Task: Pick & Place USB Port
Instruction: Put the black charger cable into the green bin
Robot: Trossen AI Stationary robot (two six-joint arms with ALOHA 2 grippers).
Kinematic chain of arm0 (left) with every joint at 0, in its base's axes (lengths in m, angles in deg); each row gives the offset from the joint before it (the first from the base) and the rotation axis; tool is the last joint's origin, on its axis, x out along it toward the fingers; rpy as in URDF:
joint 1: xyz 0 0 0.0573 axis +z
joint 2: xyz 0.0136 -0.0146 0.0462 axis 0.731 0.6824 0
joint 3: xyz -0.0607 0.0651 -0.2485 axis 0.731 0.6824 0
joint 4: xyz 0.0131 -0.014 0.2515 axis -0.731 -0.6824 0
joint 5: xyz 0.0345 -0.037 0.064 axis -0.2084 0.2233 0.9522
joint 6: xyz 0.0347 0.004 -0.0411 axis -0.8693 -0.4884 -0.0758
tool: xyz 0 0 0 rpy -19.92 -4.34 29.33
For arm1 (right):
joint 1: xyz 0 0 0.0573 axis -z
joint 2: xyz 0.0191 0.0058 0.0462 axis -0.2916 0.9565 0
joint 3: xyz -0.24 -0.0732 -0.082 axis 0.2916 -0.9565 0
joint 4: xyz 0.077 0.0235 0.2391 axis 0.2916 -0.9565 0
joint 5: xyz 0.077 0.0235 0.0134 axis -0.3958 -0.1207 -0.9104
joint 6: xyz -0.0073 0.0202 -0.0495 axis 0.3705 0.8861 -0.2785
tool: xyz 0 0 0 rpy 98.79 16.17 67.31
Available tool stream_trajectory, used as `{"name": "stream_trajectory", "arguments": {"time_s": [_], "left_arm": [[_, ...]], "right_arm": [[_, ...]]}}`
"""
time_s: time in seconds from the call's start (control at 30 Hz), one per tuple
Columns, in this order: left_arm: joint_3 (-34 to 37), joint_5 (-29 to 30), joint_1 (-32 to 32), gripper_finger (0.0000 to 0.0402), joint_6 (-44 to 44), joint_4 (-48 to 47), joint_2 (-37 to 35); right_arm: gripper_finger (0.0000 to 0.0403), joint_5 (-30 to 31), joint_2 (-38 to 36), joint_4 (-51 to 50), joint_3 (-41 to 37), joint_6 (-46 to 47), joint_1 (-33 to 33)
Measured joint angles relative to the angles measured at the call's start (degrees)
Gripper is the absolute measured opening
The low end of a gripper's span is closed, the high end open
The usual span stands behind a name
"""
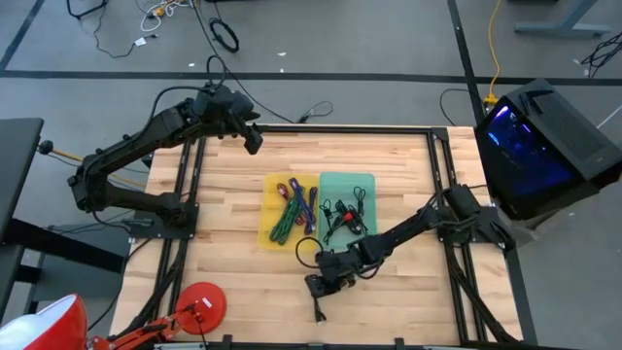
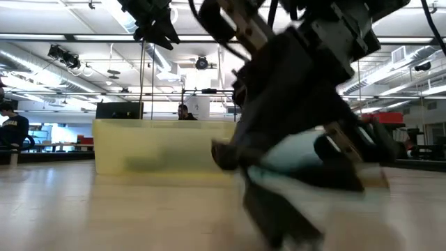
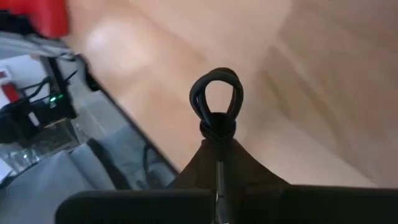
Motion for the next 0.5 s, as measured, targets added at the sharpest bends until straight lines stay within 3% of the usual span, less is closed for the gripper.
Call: {"name": "stream_trajectory", "arguments": {"time_s": [0.17, 0.4, 0.5], "left_arm": [[0.0, 0.02, -0.01, 0.022, -0.08, 0.0, 0.0], [0.0, 0.02, 0.01, 0.022, -0.15, 0.0, 0.0], [0.0, 0.02, 0.0, 0.022, 0.04, 0.01, 0.0]], "right_arm": [[0.0001, 1.53, -2.26, 0.24, 0.0, -2.18, 0.11], [0.0, 9.78, -9.33, -0.53, 0.07, -8.37, 1.88], [0.0, 13.0, -13.74, -5.61, 0.09, -11.1, 3.15]]}}
